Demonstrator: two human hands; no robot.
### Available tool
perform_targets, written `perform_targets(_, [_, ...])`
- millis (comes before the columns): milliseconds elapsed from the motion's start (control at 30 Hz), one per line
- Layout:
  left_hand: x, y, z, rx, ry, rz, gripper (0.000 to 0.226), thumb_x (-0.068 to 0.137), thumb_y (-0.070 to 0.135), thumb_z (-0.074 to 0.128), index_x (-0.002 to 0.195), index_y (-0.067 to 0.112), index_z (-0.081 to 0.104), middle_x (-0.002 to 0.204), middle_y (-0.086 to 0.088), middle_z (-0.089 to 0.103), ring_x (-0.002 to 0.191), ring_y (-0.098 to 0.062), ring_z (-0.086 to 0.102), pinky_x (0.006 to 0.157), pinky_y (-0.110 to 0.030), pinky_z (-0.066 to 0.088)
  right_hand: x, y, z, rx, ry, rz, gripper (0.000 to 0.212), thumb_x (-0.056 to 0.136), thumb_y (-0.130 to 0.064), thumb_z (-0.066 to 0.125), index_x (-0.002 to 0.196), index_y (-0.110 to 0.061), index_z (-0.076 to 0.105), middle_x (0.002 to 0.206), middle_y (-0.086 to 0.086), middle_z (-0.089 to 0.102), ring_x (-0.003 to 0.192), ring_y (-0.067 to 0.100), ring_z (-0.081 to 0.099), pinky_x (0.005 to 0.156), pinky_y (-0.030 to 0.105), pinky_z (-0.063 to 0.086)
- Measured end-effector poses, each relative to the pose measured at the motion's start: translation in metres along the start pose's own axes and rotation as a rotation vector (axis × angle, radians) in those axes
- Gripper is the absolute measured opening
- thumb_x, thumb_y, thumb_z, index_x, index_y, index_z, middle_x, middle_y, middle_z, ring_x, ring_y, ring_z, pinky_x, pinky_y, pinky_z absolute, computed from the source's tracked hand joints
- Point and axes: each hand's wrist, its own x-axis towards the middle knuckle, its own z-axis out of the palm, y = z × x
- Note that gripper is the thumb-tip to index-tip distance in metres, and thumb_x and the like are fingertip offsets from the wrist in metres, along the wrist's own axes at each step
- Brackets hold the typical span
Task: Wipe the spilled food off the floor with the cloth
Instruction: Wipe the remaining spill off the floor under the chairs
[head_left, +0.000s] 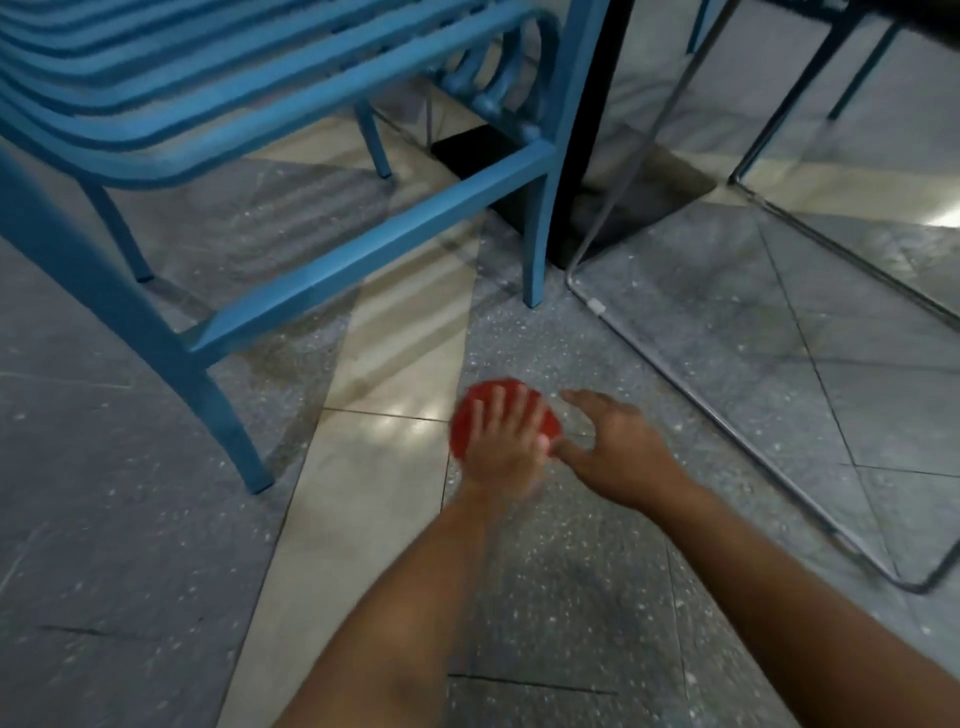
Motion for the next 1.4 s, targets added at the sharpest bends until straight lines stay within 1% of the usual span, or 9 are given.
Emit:
perform_targets(167, [-0.142,0.048,0.101,0.057,-0.044,0.571,0.063,0.11,0.054,0.038,0.169,0.04,0.024,0.181,0.005,0.009,0.167,-0.031,0.0,0.131,-0.057,0.002,0.008,0.023,-0.035,-0.01,0.05,0.019,0.065,0.092,-0.045,0.066,0.151,-0.027,0.046,0.156,0.0,0.047,0.141,0.025,0.046,0.115,0.036,0.036])
perform_targets(267, [-0.23,-0.02,0.129,0.15,-0.006,0.63,0.069,0.105,0.064,0.048,0.167,0.044,0.028,0.178,0.007,0.021,0.165,-0.028,0.02,0.124,-0.056,0.024,0.0,0.044,-0.037,-0.039,0.009,0.054,0.068,0.092,-0.049,0.066,0.152,-0.03,0.044,0.159,0.001,0.042,0.144,0.026,0.042,0.117,0.038,0.034])
perform_targets(433, [-0.19,-0.121,0.082,0.066,0.095,0.1,0.074,0.103,0.07,0.035,0.169,0.036,0.027,0.179,0.001,0.02,0.165,-0.031,0.02,0.127,-0.066,0.023,-0.024,0.076,-0.042,-0.055,0.029,0.135,0.067,0.091,-0.05,0.067,0.152,-0.031,0.044,0.159,0.002,0.042,0.144,0.026,0.041,0.116,0.036,0.032])
perform_targets(567, [-0.098,-0.036,0.055,-0.009,0.129,-0.168,0.075,0.104,0.063,0.027,0.17,0.027,0.027,0.179,-0.006,0.018,0.164,-0.041,0.014,0.131,-0.064,0.005,-0.05,0.083,-0.039,-0.075,0.016,0.144,0.067,0.092,-0.052,0.064,0.152,-0.03,0.044,0.16,0.003,0.041,0.145,0.026,0.04,0.118,0.038,0.03])
perform_targets(733, [-0.115,0.109,0.094,0.119,-0.063,0.45,0.069,0.107,0.062,0.032,0.171,0.039,0.016,0.181,0.001,0.003,0.166,-0.038,-0.004,0.13,-0.062,-0.008,-0.072,0.085,-0.027,-0.082,0.002,0.161,0.067,0.092,-0.049,0.063,0.153,-0.03,0.043,0.163,0.003,0.036,0.145,0.029,0.04,0.118,0.042,0.034])
perform_targets(900, [-0.216,0.076,0.153,0.264,-0.05,0.912,0.068,0.101,0.068,0.053,0.163,0.042,0.04,0.174,0.002,0.034,0.158,-0.032,0.037,0.122,-0.055,0.035,-0.088,0.096,-0.019,-0.05,-0.01,0.177,0.068,0.093,-0.05,0.062,0.154,-0.03,0.041,0.164,0.003,0.034,0.145,0.032,0.037,0.117,0.048,0.035])
perform_targets(1133, [-0.228,-0.113,0.104,0.222,0.032,0.221,0.08,0.101,0.077,0.036,0.17,0.041,0.019,0.181,0.002,0.009,0.165,-0.033,0.02,0.131,-0.055,0.009,-0.09,0.095,-0.012,-0.027,0.001,0.15,0.065,0.097,-0.059,0.053,0.152,-0.026,0.043,0.162,0.004,0.037,0.145,0.033,0.038,0.118,0.048,0.033])
perform_targets(1267, [-0.188,-0.062,0.094,0.019,0.076,-0.171,0.068,0.106,0.064,0.015,0.171,0.041,0.012,0.181,-0.001,0.007,0.166,-0.037,0.004,0.131,-0.064,0.006,-0.093,0.095,-0.018,-0.039,-0.017,0.121,0.066,0.097,-0.06,0.051,0.152,-0.026,0.043,0.162,0.004,0.036,0.145,0.033,0.037,0.118,0.049,0.034])
perform_targets(1400, [-0.152,0.064,0.11,0.068,-0.027,0.107,0.066,0.107,0.06,0.01,0.17,0.042,0.006,0.181,0.0,-0.007,0.164,-0.042,-0.01,0.129,-0.065,-0.007,-0.11,0.107,-0.023,-0.049,0.023,0.133,0.068,0.098,-0.066,0.043,0.152,-0.026,0.044,0.162,0.005,0.036,0.147,0.033,0.034,0.118,0.051,0.031])
